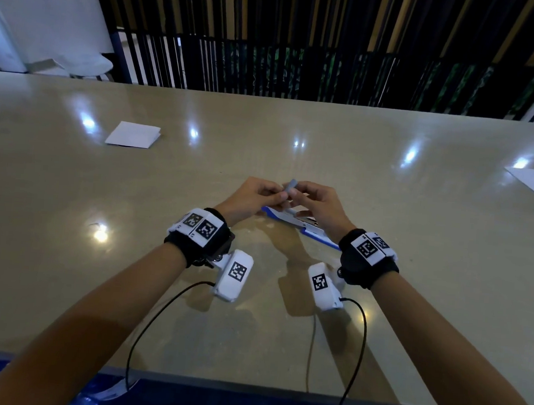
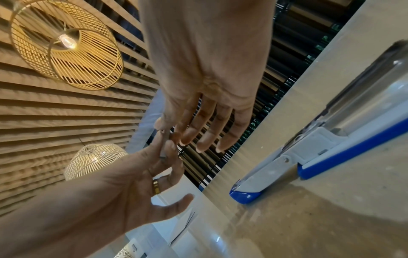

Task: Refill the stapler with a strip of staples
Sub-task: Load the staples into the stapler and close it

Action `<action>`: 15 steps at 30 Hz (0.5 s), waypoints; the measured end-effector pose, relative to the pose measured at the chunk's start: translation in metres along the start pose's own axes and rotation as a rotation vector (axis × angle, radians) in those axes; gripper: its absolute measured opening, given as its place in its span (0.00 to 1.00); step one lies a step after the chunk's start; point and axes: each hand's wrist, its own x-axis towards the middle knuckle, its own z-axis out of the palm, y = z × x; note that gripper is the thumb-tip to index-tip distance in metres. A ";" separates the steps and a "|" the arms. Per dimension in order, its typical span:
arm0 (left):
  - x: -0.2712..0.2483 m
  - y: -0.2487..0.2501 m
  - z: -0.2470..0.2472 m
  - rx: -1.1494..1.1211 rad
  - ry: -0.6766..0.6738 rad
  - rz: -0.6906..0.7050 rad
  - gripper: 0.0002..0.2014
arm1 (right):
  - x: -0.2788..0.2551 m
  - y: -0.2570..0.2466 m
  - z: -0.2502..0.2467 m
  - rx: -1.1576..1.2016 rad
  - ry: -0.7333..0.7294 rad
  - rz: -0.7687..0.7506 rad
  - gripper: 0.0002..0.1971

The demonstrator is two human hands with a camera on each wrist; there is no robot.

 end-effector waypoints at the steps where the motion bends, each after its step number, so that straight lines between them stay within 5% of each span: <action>1: 0.002 0.001 0.003 -0.037 -0.013 -0.011 0.14 | -0.001 0.000 -0.002 0.016 -0.004 0.004 0.12; 6: 0.010 0.004 0.015 -0.072 -0.049 -0.026 0.16 | -0.006 0.001 -0.018 0.056 0.052 0.011 0.06; 15: 0.033 -0.036 0.046 0.596 -0.124 0.144 0.24 | -0.013 0.015 -0.072 -0.372 0.216 0.028 0.06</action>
